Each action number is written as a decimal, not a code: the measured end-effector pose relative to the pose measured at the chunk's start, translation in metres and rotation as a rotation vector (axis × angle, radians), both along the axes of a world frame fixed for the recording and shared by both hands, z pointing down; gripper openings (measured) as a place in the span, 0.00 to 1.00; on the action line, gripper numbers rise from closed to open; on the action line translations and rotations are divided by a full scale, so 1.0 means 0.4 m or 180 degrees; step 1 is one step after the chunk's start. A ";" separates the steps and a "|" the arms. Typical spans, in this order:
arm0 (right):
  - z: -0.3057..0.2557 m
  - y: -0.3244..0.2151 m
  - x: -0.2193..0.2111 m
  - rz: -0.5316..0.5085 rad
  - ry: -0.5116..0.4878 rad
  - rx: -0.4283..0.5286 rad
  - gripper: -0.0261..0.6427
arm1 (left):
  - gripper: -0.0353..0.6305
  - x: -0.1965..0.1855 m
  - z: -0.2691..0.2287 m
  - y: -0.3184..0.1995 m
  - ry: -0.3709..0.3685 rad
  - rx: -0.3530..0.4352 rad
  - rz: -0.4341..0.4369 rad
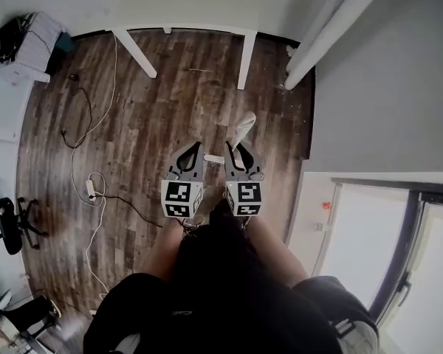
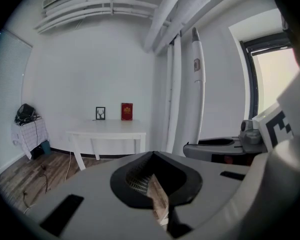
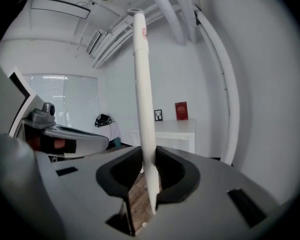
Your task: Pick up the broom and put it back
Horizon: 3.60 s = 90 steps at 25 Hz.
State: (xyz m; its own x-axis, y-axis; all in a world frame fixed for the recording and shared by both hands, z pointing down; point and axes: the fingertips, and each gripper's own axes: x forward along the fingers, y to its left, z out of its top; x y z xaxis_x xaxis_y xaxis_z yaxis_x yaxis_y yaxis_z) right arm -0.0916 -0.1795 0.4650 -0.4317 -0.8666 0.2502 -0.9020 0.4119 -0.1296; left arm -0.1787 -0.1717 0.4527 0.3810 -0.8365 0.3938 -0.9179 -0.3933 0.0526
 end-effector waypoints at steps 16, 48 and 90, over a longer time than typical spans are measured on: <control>0.257 -0.341 -0.009 0.0205 0.0121 -0.0295 0.19 | 0.05 0.032 0.206 -0.273 -0.0042 -0.0174 0.0117; 0.706 -1.075 -0.103 0.0293 0.0557 -0.0772 0.19 | 0.05 -0.121 0.564 -0.877 -0.0007 -0.0588 0.0309; 0.339 -0.958 -0.049 0.0117 0.0959 -0.0386 0.07 | 0.05 -0.133 0.306 -0.909 0.0254 -0.0419 0.0177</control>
State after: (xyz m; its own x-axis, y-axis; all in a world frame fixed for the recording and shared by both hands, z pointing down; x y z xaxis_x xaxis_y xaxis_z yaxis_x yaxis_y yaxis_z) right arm -0.1113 -0.5626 0.6008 -0.2915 -0.8363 0.4643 -0.9212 0.3762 0.0991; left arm -0.2319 -0.5355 0.5752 0.4598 -0.7564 0.4652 -0.8857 -0.4283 0.1790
